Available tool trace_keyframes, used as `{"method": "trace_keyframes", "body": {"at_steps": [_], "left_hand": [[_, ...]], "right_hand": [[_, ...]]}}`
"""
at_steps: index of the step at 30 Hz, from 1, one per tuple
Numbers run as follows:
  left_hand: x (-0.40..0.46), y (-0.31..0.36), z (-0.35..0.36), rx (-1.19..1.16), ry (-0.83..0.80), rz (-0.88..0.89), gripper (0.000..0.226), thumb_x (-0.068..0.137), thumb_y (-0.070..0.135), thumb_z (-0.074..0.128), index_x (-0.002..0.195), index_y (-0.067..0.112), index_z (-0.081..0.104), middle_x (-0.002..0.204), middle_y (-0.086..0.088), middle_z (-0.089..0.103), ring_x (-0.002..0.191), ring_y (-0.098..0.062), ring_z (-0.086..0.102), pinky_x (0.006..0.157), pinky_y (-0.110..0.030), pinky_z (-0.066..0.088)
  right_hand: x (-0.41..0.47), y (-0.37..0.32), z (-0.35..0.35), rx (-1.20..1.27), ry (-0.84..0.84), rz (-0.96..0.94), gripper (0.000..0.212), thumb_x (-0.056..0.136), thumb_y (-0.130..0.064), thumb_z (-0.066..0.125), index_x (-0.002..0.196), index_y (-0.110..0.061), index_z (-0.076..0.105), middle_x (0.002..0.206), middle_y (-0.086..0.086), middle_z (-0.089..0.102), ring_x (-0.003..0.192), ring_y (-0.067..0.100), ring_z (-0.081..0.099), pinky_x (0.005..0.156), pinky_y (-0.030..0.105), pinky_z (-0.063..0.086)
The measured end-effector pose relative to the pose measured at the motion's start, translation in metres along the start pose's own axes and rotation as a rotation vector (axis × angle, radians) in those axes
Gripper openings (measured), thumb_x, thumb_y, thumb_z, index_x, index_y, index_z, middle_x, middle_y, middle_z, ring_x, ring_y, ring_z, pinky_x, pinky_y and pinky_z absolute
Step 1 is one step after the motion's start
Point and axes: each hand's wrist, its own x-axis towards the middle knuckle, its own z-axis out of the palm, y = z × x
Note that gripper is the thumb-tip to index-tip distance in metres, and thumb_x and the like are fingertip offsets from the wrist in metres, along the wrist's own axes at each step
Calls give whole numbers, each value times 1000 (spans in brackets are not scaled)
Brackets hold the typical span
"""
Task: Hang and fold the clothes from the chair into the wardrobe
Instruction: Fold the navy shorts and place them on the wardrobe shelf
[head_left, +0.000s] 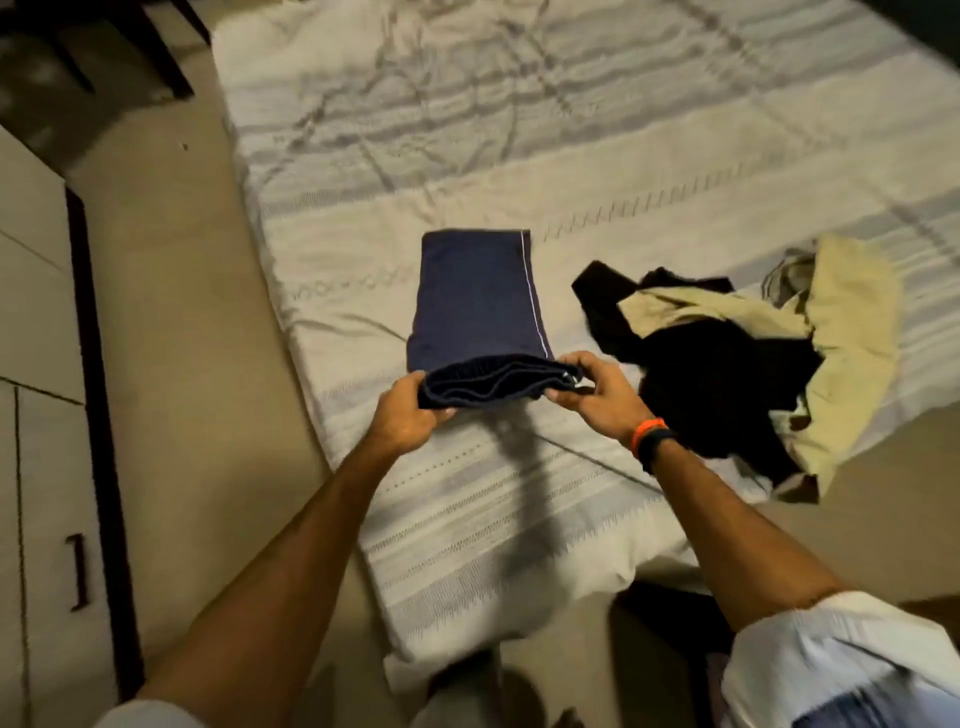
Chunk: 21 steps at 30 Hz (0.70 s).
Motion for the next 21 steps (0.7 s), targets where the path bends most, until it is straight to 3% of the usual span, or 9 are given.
{"method": "trace_keyframes", "body": {"at_steps": [2,9,17,21], "left_hand": [[-11,-29,19,41,-40,-47,42,81,14,77,120,10,62,112,-8,68,105,-28,62,79,-29,44],[-66,-80,68,109,-39,-130,45,83,15,76,124,11,58,117,-9,66,109,-28,59,82,-27,40],[-157,-108,113,158,-58,-153,44,85,14,72,126,8,57,120,-12,65,112,-32,59,83,-29,42],[-201,-126,141,156,-68,-159,45,84,19,75,125,9,59,121,-11,66,113,-31,59,95,-38,48]], "right_hand": [[-21,28,12,-24,-37,54,32,82,0,75,107,-12,59,95,-2,58,90,11,56,76,14,47],[-81,84,35,-74,-105,164,32,82,-7,77,108,-17,62,99,1,62,96,22,62,91,37,53],[-168,122,32,-163,-182,171,30,80,-18,78,107,-18,65,105,7,68,102,25,63,96,42,50],[-220,143,28,-157,-185,170,28,82,-20,78,106,-17,65,105,7,68,103,26,63,95,41,50]]}}
